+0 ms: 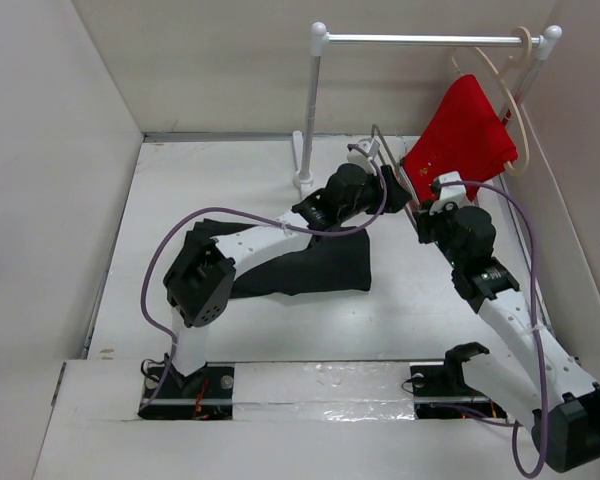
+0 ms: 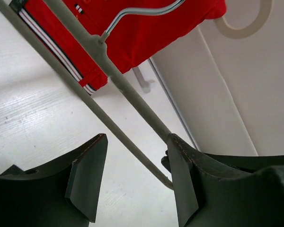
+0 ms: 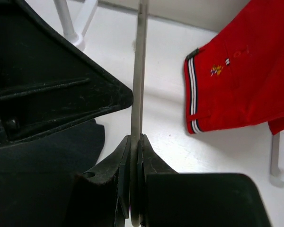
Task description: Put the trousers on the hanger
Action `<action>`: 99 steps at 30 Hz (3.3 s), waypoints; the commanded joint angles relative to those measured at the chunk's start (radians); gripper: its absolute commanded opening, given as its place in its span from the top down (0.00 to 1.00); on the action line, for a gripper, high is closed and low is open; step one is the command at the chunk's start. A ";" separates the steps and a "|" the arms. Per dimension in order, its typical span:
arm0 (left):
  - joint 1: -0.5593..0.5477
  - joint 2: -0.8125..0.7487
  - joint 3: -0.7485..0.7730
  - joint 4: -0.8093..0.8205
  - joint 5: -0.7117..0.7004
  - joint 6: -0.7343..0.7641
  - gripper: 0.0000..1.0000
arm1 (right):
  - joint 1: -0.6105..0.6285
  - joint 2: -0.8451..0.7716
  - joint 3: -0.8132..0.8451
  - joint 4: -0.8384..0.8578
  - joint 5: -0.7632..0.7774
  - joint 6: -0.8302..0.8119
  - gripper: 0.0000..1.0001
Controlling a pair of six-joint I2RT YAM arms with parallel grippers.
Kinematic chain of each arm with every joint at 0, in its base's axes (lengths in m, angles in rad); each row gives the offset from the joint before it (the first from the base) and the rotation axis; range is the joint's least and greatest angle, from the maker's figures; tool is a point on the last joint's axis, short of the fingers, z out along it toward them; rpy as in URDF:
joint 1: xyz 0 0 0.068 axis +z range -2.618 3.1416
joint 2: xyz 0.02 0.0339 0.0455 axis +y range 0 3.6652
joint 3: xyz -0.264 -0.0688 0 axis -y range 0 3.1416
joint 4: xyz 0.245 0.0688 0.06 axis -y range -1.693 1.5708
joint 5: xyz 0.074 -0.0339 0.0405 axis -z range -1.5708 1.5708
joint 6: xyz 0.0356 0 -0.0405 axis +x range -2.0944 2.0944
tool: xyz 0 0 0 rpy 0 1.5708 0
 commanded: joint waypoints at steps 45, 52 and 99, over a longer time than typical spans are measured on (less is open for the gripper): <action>0.018 0.092 -0.221 0.354 0.108 -0.195 1.00 | 0.248 -0.210 -0.136 -0.171 0.190 0.031 0.26; 0.018 0.071 -0.310 0.441 0.083 -0.220 1.00 | 0.125 -0.232 -0.171 -0.157 0.102 0.057 0.97; -0.118 0.036 -0.758 0.737 -0.406 -0.424 1.00 | 0.157 0.403 -0.205 0.365 -0.190 0.152 0.67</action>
